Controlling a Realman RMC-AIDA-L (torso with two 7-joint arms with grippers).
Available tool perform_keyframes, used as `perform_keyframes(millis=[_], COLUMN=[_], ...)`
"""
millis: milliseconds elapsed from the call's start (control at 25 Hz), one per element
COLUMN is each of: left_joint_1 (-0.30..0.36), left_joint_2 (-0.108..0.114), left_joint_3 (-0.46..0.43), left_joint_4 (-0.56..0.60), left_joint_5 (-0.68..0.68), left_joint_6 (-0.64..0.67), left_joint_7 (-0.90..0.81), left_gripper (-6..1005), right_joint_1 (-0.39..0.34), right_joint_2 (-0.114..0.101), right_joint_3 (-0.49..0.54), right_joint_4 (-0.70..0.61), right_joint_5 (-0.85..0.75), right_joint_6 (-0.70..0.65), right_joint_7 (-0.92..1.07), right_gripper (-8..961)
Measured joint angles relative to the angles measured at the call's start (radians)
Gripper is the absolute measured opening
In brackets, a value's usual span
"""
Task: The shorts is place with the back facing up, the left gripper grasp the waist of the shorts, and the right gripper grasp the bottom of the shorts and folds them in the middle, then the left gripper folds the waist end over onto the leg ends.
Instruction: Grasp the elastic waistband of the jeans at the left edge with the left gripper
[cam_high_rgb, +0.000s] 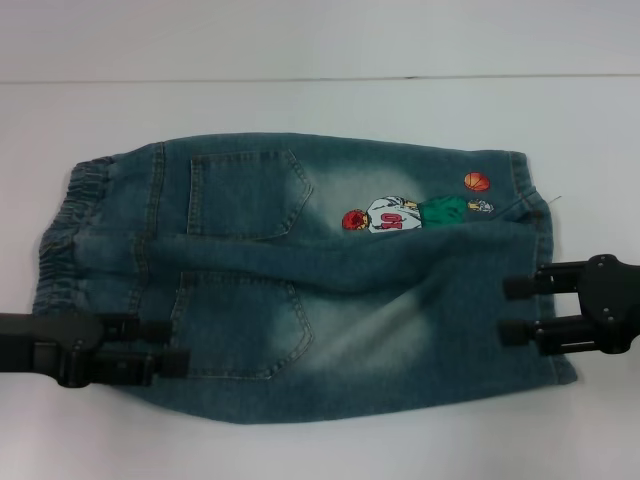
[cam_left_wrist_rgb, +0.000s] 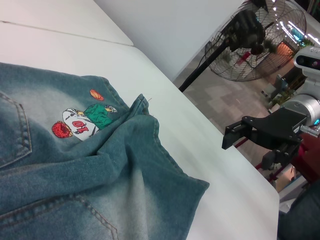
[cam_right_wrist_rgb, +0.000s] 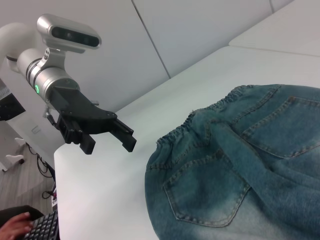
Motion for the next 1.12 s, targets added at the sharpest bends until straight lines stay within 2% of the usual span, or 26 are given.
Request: perform_keyframes(millis=[280,400,480,640,800,840,1120], left_joint_1=[-0.002,-0.007,-0.019,-0.067,-0.133,-0.165,-0.230], left_joint_2=[0.002,0.006,0.024,0.080,0.119,0.128,0.132], left_joint_3=[-0.003,-0.012,-0.020,-0.035,-0.071,-0.074,-0.068], left_joint_4=[0.000,0.005,0.007,0.009,0.007,-0.002,-0.049], left_joint_5=[0.000,-0.001,0.007,0.068,0.215,0.297,0.482], left_joint_6=[-0.002,-0.010,-0.017,-0.038,-0.085,-0.124,-0.225], left_joint_7=[-0.005,-0.057,-0.137,-0.321,-0.486,-0.551,-0.701], left_gripper=[825,825,825,826,826,826,826], right_joint_1=[0.003,0.007,0.009,0.011,0.014,0.015,0.018], right_joint_2=[0.000,0.000,0.000,0.000,0.000,0.000,0.008], right_joint_3=[0.001,0.001,0.000,0.002,0.003,0.001,-0.001], right_joint_4=[-0.004,-0.003,-0.002,-0.003,0.001,0.001,0.003], right_joint_5=[0.000,0.000,0.000,0.000,0.000,0.000,-0.004], right_joint_6=[0.000,0.001,0.001,0.003,0.009,0.010,0.017], right_joint_7=[0.000,0.000,0.000,0.000,-0.001,-0.001,-0.010], right_gripper=[757,758,757,756,758,758,757])
